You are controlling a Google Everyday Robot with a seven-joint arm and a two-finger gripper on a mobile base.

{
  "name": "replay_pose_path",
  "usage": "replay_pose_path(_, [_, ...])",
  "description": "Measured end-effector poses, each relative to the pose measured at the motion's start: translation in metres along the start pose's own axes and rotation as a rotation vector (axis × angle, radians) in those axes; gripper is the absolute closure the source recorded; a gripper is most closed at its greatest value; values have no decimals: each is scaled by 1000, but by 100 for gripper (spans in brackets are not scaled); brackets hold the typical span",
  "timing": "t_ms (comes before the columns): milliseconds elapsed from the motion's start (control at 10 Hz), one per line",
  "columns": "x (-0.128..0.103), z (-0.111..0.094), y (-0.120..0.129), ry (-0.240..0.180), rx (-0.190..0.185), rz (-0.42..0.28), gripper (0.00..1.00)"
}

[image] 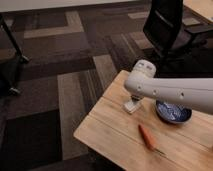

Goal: Place the eraser on the white sponge

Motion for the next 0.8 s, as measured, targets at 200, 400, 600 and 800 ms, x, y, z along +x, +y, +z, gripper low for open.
replay_pose_path(200, [1, -3, 20, 0, 1, -23, 99])
replay_pose_path(400, [-4, -4, 44, 0, -8, -54, 78])
replay_pose_path(600, [-3, -4, 44, 1, -8, -52, 78])
replay_pose_path(800, [-3, -4, 44, 2, -8, -53, 78])
